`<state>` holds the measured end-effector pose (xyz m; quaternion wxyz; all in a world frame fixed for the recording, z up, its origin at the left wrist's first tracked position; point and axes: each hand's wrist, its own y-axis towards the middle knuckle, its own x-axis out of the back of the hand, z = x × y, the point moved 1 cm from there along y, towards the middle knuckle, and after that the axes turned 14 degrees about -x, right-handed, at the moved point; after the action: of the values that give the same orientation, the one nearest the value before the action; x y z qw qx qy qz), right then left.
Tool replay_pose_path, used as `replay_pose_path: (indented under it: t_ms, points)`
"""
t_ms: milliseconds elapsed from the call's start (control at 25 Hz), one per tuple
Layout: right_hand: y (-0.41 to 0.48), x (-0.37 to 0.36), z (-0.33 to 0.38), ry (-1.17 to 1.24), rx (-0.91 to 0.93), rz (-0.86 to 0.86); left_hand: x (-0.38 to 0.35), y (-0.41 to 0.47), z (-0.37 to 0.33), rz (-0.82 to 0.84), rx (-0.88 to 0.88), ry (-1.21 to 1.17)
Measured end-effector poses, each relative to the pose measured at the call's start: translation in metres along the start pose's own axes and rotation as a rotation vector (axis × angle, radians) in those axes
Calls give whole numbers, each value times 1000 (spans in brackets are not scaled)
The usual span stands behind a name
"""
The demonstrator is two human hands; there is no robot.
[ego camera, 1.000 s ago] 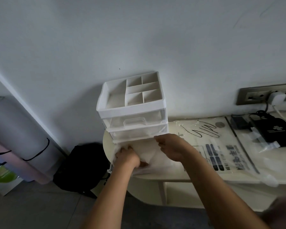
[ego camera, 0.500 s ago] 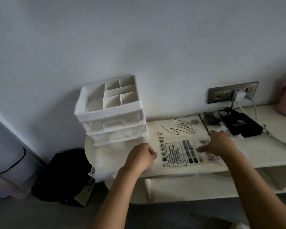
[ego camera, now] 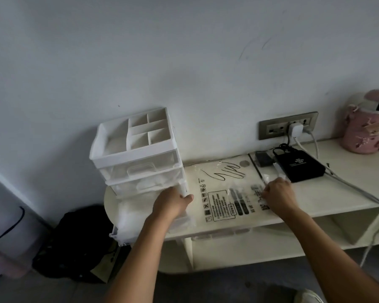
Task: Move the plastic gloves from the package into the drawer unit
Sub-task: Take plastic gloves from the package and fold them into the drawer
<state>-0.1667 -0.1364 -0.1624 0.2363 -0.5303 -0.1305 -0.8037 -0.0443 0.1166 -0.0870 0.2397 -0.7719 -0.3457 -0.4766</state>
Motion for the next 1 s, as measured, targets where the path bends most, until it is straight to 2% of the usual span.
replay_pose_path:
  t_ms: [40,80,120,160,240,320,400,520,720,840,1000]
  points:
    - [-2,1,1,-17,-9,-10,1,-3,-8,-153,-64,-15]
    - [-5,1,2,-16,-3,-22,1,-4,-16,-235,-106,-98]
    - [-8,3,5,10,20,-40,-1,-2,-23,-226,-115,-253]
    - [-11,6,8,52,66,-54,-6,1,-29,-136,-90,-446]
    - [-19,17,18,135,180,-51,-20,5,-40,151,44,-761]
    - [-27,31,28,217,278,-23,-36,10,-45,285,195,-976]
    - [-35,45,35,272,359,4,-48,15,-49,260,303,-1107]
    - [-44,62,38,302,462,45,-55,18,-55,231,360,-1219]
    - [-48,78,44,292,530,84,-44,24,-47,69,252,-1423]
    - [-52,75,52,260,532,95,-34,26,-41,-114,117,-1283]
    - [-70,68,82,253,545,78,-1,16,-18,-460,-201,-706]
